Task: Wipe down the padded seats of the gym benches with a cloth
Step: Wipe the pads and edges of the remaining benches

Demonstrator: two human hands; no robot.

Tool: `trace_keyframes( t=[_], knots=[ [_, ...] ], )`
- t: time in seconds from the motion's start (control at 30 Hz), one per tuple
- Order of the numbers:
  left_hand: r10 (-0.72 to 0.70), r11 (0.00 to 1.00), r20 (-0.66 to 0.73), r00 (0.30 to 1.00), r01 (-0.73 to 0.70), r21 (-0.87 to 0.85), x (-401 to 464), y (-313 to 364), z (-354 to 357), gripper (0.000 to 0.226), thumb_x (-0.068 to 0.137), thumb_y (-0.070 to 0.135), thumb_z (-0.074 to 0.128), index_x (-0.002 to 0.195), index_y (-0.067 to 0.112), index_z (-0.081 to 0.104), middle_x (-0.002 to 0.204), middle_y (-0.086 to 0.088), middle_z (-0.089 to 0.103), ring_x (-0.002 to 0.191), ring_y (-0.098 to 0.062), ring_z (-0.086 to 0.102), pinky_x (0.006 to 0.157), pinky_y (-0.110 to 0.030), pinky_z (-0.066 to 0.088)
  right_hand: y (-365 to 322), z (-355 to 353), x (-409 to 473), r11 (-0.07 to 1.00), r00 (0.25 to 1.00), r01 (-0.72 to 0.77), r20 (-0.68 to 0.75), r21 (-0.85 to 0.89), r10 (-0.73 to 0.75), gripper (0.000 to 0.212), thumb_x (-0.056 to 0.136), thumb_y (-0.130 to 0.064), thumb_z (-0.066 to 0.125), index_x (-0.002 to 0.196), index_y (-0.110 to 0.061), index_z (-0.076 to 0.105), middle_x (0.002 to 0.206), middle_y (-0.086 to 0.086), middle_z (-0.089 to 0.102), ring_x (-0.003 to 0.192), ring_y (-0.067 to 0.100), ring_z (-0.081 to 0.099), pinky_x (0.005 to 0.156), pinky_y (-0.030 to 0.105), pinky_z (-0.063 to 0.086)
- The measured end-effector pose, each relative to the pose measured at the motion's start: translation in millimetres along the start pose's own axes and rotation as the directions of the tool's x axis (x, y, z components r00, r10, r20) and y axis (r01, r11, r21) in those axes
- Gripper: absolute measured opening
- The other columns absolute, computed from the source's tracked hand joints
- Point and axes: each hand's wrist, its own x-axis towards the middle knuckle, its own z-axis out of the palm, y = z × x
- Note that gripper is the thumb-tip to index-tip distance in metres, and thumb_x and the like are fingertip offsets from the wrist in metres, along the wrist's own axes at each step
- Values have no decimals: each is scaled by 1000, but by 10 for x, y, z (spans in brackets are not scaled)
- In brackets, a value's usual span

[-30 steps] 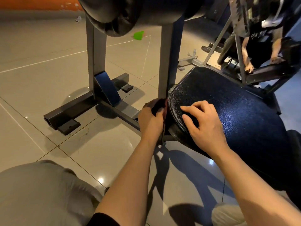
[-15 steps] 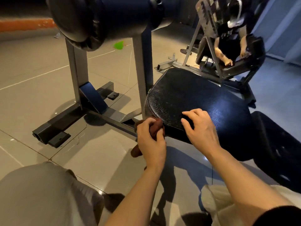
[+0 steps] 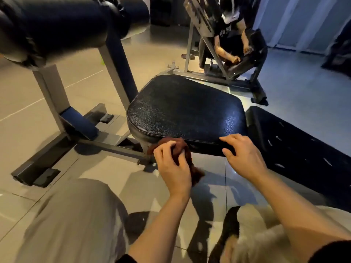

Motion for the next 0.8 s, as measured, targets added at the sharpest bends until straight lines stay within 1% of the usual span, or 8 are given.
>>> trace_keyframes(
  t=[0.17, 0.23, 0.37, 0.43, 0.53, 0.6, 0.7, 0.8],
  knots=[
    [88, 991, 31, 996, -91, 100, 149, -72, 170, 26, 76, -4, 71, 100, 4, 65, 104, -11, 57, 97, -13, 50, 91, -10, 34, -19, 150, -30, 990, 990, 142, -23, 4, -142, 45, 88, -13, 67, 132, -16, 59, 132, 8, 55, 124, 28, 48, 100, 42, 42],
    [71, 991, 33, 997, -74, 115, 125, -166, 155, 27, 74, -8, 69, 97, 4, 65, 101, -8, 57, 94, -6, 47, 90, -8, 36, -75, 213, 6, 984, 984, 177, -31, 5, -177, 47, 86, -13, 68, 132, -16, 59, 133, 10, 54, 124, 28, 48, 99, 42, 41],
    [-87, 988, -23, 996, 89, 126, 13, -303, 51, 26, 74, -9, 65, 96, 6, 62, 98, -7, 59, 92, -13, 50, 89, -39, 44, -201, 238, 96, 978, 978, 206, -44, 29, -204, 47, 86, -14, 66, 132, -15, 58, 133, 10, 53, 125, 29, 46, 101, 41, 39],
    [-6, 992, -51, 999, 13, 125, 23, -238, 71, 24, 77, -7, 66, 98, 5, 62, 99, -6, 58, 93, -13, 51, 88, -32, 44, -259, 244, 169, 975, 975, 219, -38, 40, -218, 45, 88, -17, 63, 133, -15, 58, 133, 9, 53, 125, 27, 45, 102, 40, 37],
    [146, 976, -2, 989, -144, 161, 98, -129, 140, 25, 77, -5, 67, 100, 5, 63, 102, -7, 58, 96, -6, 46, 89, -9, 35, -341, 285, 248, 974, 974, 225, -42, 40, -223, 42, 88, -20, 63, 130, -17, 60, 127, 6, 56, 120, 28, 47, 98, 41, 37],
    [150, 975, -1, 989, -148, 167, 119, -141, 167, 27, 76, -6, 67, 100, 5, 63, 102, -7, 57, 96, -4, 45, 89, -7, 34, -379, 317, 266, 978, 978, 200, -72, 51, -197, 39, 86, -21, 65, 125, -18, 63, 120, 6, 57, 114, 29, 48, 94, 43, 38],
    [77, 988, -24, 997, -73, 138, 98, -219, 185, 28, 75, -6, 66, 99, 7, 62, 99, -4, 57, 95, -6, 48, 88, -14, 39, -403, 333, 290, 982, 980, 181, -94, 47, -176, 34, 85, -20, 67, 118, -18, 66, 114, 6, 55, 109, 29, 47, 90, 44, 38],
    [-168, 973, -64, 984, 176, 151, 35, -336, 136, 25, 74, -3, 66, 95, 9, 61, 97, -4, 59, 92, -16, 53, 86, -28, 43, -407, 313, 318, 984, 983, 175, -68, 44, -172, 33, 86, -22, 64, 120, -21, 64, 114, 3, 53, 110, 26, 44, 90, 40, 36]
  ],
)
